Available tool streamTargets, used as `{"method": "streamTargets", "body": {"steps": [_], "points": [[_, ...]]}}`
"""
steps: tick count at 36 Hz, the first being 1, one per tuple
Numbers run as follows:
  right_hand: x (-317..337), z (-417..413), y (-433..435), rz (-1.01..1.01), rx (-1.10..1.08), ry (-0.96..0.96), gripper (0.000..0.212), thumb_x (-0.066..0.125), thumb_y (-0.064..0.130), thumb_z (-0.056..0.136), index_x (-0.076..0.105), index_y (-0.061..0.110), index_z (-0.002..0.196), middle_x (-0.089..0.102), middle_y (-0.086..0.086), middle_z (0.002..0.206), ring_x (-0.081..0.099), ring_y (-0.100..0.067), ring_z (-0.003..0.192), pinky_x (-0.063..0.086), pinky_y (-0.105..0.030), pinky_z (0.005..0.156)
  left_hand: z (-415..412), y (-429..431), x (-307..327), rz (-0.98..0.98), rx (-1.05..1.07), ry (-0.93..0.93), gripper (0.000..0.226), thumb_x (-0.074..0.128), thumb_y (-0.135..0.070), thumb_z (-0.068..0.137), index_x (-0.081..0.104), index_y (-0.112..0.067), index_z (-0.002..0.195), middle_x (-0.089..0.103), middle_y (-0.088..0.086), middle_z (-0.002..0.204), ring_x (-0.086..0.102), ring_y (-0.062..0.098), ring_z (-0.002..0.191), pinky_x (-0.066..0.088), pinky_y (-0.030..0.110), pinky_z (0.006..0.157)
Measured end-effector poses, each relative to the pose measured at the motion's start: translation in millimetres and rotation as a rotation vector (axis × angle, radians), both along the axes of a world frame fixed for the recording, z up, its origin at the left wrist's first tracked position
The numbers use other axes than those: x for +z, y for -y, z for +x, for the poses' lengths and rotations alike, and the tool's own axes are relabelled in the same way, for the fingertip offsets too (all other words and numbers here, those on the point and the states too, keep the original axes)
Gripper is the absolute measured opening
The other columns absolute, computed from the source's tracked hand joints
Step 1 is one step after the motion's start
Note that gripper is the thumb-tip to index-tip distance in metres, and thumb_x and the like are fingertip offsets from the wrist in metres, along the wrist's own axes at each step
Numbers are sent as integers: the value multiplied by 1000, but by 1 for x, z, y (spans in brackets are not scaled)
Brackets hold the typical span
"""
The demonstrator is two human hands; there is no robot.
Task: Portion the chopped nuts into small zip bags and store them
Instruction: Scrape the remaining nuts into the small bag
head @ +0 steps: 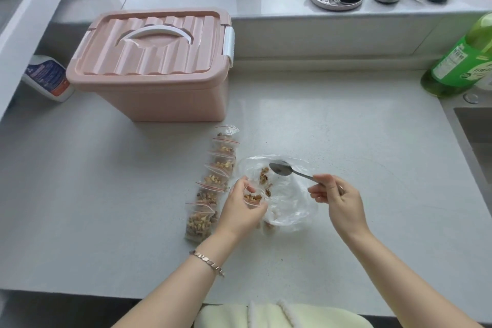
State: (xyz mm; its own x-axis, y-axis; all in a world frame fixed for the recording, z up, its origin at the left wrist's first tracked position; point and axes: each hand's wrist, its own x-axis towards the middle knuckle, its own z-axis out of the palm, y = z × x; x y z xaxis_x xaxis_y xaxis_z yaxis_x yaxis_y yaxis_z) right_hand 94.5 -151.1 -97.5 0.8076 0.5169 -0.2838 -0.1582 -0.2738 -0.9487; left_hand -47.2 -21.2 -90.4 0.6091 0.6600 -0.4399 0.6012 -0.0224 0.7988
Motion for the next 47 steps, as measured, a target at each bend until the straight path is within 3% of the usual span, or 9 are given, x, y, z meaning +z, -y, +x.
{"method": "streamTargets", "body": {"steps": [2, 4, 9, 12, 16, 26, 35, 45, 47], "points": [[-3, 1, -6, -8, 22, 11, 21, 47, 27, 93, 67, 21, 86, 68, -7, 76, 63, -9, 66, 51, -17, 63, 2, -4, -2, -13, 0, 14, 24, 63, -13, 82, 40, -19, 85, 39, -13, 123, 50, -21, 88, 39, 5, 68], [-5, 1, -11, -19, 43, 11, 21, 47, 26, 93, 66, 21, 87, 68, -7, 76, 63, -7, 66, 51, -16, 63, 4, -8, -6, -23, 6, 10, 24, 63, -11, 81, 41, -17, 86, 40, -13, 119, 47, -21, 71, 39, 2, 59], [-12, -2, -13, -40, 69, -108, 25, 44, 25, 95, 66, 15, 87, 68, -7, 72, 64, -6, 61, 52, -16, 61, 9, -13, -14, -115, 51, 32, 22, 62, -6, 82, 42, -12, 90, 40, -12, 123, 52, -18, 60, 39, 2, 53], [-14, -8, -8, -41, 59, -184, 27, 41, 23, 97, 65, 13, 88, 68, -7, 70, 64, -6, 58, 52, -16, 59, 11, -15, -16, -147, 90, 29, 22, 63, -9, 82, 43, -15, 88, 43, -13, 122, 51, -10, 69, 42, 7, 57], [-18, -17, -4, -42, -9, -323, 29, 39, 24, 98, 64, 12, 88, 69, -8, 70, 64, -8, 57, 52, -15, 57, 13, -12, -19, -181, 119, 69, 26, 63, -4, 80, 42, -18, 80, 51, -19, 93, 45, -6, 69, 38, 4, 55], [-22, -16, 4, -22, -111, -611, 35, 36, 30, 99, 61, 7, 94, 69, -10, 71, 65, -12, 60, 54, -17, 56, 20, -9, -23, -194, 148, 185, 30, 64, 6, 77, 43, -15, 77, 60, 5, 112, 54, 15, 104, 46, 24, 73], [-23, -5, 24, 87, -235, -786, 36, 34, 32, 99, 59, 6, 92, 66, -9, 65, 63, -11, 53, 53, -18, 51, 12, -13, -21, -110, 199, 236, 27, 64, 6, 77, 45, -13, 78, 61, -9, 111, 55, 19, 111, 51, 49, 86], [-3, 11, 41, 16, -153, -593, 38, 36, 36, 97, 62, 8, 92, 67, -5, 61, 62, -10, 53, 53, -17, 54, 4, -9, -25, 39, -4, 48, 23, 65, -9, 79, 43, -16, 83, 47, -12, 126, 51, 0, 99, 39, 8, 70], [11, 14, 41, -14, -120, -488, 40, 37, 36, 97, 63, 7, 90, 67, -6, 59, 60, -11, 51, 52, -17, 53, 3, -7, -23, 71, -50, 26, 22, 63, -10, 81, 43, -15, 86, 43, -14, 126, 48, -10, 84, 41, 3, 65]]}}
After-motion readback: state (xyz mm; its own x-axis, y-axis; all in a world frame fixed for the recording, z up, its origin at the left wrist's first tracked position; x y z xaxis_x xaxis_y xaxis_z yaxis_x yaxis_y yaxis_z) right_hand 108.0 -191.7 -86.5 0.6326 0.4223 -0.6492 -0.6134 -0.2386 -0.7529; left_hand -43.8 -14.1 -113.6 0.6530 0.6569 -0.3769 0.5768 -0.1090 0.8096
